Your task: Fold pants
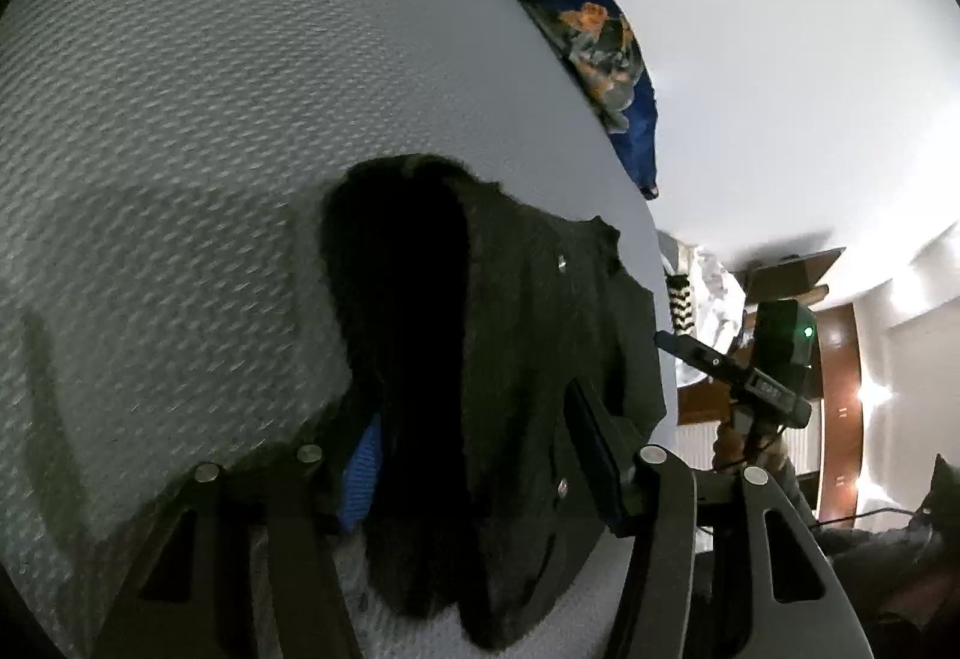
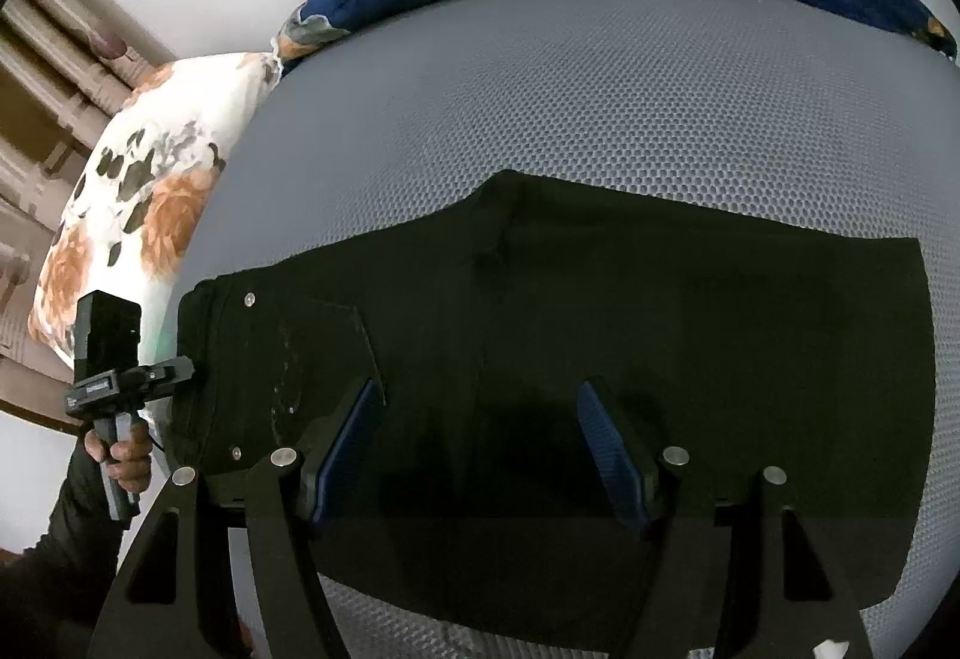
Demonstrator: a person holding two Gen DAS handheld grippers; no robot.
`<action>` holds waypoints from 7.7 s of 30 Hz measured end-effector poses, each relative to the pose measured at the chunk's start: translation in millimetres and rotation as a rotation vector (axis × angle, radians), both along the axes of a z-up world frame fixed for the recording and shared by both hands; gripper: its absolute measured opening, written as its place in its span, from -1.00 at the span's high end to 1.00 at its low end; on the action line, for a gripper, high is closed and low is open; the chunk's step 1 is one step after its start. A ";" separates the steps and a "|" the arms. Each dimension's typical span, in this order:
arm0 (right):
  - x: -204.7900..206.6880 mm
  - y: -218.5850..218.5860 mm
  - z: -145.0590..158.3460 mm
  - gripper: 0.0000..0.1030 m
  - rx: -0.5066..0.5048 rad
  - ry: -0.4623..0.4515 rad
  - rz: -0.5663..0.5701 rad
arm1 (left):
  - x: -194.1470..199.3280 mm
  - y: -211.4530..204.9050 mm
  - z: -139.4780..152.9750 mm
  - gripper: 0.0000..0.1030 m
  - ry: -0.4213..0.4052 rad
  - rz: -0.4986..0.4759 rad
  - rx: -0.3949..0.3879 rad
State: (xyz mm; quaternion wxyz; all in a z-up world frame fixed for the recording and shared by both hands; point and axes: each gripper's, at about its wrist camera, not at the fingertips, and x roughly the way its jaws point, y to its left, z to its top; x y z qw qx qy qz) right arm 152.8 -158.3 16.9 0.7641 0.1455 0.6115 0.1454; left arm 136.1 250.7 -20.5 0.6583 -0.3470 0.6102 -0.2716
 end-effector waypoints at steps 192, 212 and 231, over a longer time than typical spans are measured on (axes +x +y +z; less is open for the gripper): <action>-94.0 -230.5 -26.2 0.07 -0.051 -0.037 -0.266 | -73.3 -358.3 48.3 -0.63 -0.341 -0.252 0.798; -59.1 -267.2 -76.8 -0.10 0.258 0.053 -0.207 | -26.1 -315.1 19.1 -0.56 -0.087 -0.119 0.478; -31.5 -269.1 -105.4 0.18 0.559 0.155 -0.152 | -3.1 -287.6 1.5 -0.29 0.010 -0.055 0.184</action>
